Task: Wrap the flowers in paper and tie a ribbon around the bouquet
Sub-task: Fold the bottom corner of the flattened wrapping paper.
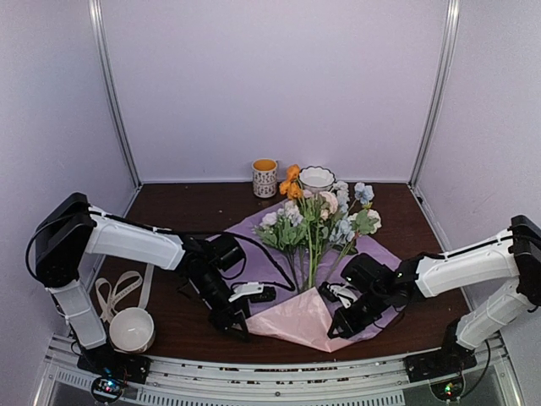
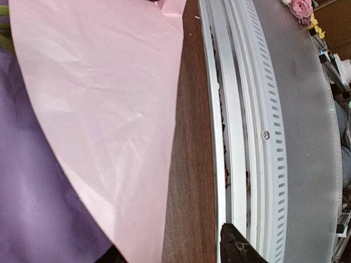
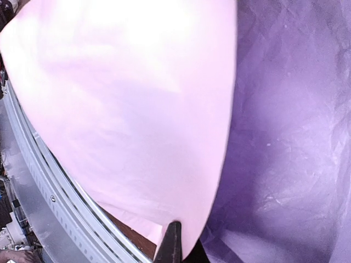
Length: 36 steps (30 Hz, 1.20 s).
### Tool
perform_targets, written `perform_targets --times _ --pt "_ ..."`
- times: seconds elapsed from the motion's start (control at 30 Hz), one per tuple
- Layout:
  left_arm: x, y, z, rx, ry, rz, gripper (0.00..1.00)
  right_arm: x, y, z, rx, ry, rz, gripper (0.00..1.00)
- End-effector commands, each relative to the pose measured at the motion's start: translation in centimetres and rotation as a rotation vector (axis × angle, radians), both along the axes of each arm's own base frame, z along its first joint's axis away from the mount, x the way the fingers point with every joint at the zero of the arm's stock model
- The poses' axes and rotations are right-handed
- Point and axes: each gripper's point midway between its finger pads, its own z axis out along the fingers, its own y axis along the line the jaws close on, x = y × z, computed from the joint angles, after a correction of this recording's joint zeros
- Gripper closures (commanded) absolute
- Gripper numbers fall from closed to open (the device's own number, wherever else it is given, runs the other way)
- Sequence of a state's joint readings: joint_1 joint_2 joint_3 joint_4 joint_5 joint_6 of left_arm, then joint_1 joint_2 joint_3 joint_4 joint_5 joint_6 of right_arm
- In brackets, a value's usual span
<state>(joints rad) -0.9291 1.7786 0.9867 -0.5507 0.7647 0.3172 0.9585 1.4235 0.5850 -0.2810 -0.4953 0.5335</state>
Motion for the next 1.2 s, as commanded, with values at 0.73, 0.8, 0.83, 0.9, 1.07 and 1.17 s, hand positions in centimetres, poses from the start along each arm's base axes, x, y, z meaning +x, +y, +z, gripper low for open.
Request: perform_targets --times 0.73,0.8,0.83,0.9,1.07,1.17 --pt "1.3 1.5 -4.3 0.289 0.183 0.245 1.0 3.3 -2.3 0.3 -0.052 -0.101 -0.09 0.98" --pt "1.4 1.8 -4.6 0.309 0.18 0.252 1.0 3.5 -2.2 0.4 -0.049 -0.107 -0.091 0.97" --pt "1.3 1.8 -4.6 0.313 0.183 0.252 1.0 3.6 -2.1 0.4 -0.049 -0.107 -0.093 0.96" --pt "1.3 1.8 -4.7 0.313 0.184 0.253 1.0 3.6 -2.0 0.5 -0.054 -0.102 -0.092 0.91" --pt "1.3 1.6 -4.6 0.3 0.192 0.258 1.0 4.8 -2.0 3.8 -0.04 -0.168 -0.128 0.79" --pt "1.3 1.4 -4.6 0.289 0.203 0.267 1.0 6.0 -1.9 7.6 0.019 -0.259 -0.199 0.75"
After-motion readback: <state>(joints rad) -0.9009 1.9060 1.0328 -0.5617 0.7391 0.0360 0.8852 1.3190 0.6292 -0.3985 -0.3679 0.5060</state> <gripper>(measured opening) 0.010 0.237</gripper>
